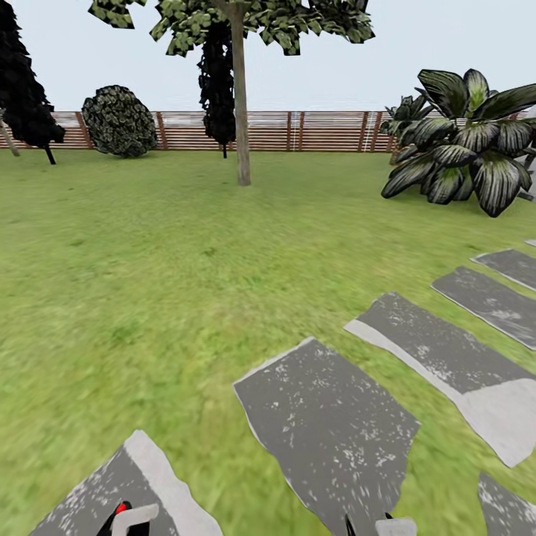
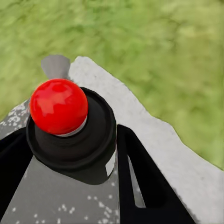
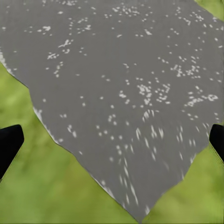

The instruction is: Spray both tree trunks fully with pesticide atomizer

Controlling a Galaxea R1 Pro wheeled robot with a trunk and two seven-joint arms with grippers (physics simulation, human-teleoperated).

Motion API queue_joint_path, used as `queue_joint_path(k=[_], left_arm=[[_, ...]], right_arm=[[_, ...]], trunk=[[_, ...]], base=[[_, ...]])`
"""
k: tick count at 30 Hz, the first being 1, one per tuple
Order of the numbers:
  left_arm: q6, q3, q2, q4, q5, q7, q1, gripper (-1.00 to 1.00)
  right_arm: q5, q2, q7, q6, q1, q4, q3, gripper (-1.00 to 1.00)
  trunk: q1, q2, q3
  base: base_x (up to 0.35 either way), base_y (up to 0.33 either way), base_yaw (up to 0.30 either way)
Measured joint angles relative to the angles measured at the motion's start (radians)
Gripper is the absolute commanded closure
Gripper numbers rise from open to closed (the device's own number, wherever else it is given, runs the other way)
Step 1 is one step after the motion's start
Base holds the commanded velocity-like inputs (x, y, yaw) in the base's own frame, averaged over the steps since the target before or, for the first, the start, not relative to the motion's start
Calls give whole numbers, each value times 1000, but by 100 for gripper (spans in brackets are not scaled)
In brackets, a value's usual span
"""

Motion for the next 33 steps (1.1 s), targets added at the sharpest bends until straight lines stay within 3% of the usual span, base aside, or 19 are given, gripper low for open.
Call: queue_joint_path(k=[7, 17, 33], left_arm=[[0, 0, 1, 0, 1, 0, 0, 100], [0, 0, 0, 0, 0, 0, 0, 100], [0, 0, 1, 0, 0, 0, 0, 100]], right_arm=[[0, 1, 0, 0, 0, 0, 0, -100], [0, 1, 0, 0, 0, 1, 0, -100], [0, 1, 0, 0, 0, 2, 0, -100]], trunk=[[0, 0, -1], [0, 0, -7], [0, 0, -8]], base=[[337, 0, 59], [337, 0, 211], [337, 0, 17]])
